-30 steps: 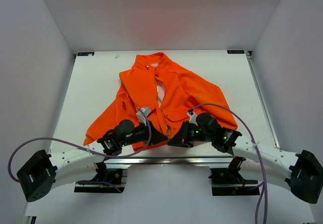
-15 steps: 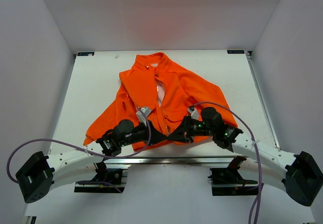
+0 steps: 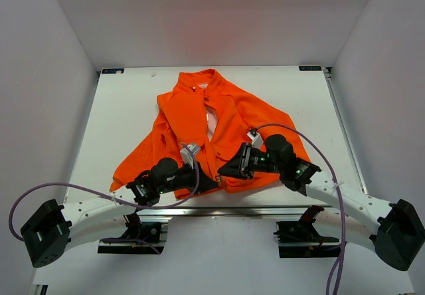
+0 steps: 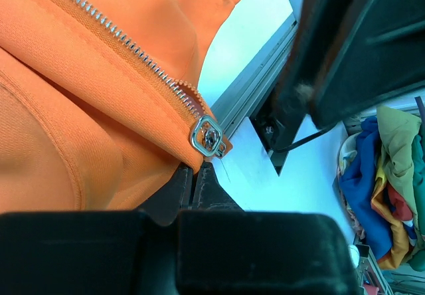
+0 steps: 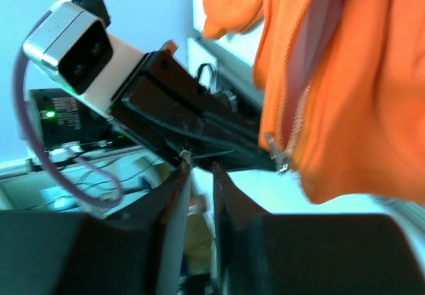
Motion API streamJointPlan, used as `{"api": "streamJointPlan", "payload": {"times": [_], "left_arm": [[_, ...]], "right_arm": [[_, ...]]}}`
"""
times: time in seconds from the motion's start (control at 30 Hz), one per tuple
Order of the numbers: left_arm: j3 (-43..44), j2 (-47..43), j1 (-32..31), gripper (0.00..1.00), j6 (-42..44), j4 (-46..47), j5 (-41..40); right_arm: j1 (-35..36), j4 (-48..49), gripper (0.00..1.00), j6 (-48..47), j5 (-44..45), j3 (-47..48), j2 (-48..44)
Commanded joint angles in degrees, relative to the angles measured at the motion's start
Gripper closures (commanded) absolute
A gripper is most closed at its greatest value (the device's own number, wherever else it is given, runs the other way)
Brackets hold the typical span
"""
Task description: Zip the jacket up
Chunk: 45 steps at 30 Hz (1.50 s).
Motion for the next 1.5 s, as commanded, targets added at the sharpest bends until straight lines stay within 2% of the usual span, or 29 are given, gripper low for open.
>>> {"api": "streamJointPlan", "payload": {"times": [0.0, 0.07, 0.1, 0.2, 0.33, 0.53, 0.63, 0.87, 1.23, 1.47], "left_arm": [[-0.33, -2.05, -0.30, 1.00, 0.07, -0.38, 0.59], [-0.59, -2.58, -0.30, 1.00, -0.28, -0.29, 0.50], [-0.76, -2.67, -0.30, 1.00, -0.37, -0.20, 0.42], [-0.59, -2.41, -0.30, 1.00, -0.37, -0.20, 0.50], [-0.68, -2.23, -0.30, 1.00, -0.37, 0.32, 0.77], [-0.50, -2.50, -0.38, 1.00, -0.37, 0.06, 1.03], [-0.50, -2.41, -0.30, 1.00, -0.72, -0.11, 0.86], [-0.42, -2.85, -0.30, 1.00, -1.42, -0.64, 0.07], [-0.24, -3.02, -0.30, 1.00, -1.86, -0.99, -0.02], [-0.06, -2.93, -0.30, 1.00, -2.48, -1.17, -0.55]], "right_arm": [[-0.36, -4.84, 0.73, -9.06, 3.53, 3.12, 0.13], [-0.10, -7.82, 0.70, -19.83, 4.75, 6.80, 1.01], [-0.18, -12.28, 0.69, -23.82, 5.02, 8.30, 1.45], [-0.18, -14.61, 0.66, -34.36, 6.69, 11.56, 2.07], [-0.10, -12.60, 0.58, -41.96, 6.25, 12.00, 2.59], [-0.10, -8.91, 0.58, -51.18, -3.04, 12.70, 7.42], [-0.10, -6.97, 0.59, -53.21, -6.83, 12.27, 8.75], [-0.01, -5.29, 0.59, -54.01, -9.13, 12.35, 9.80], [-0.01, -5.91, 0.59, -53.40, -8.08, 11.82, 10.59], [0.34, -5.30, 0.60, -52.08, -10.89, 11.13, 10.33]]}}
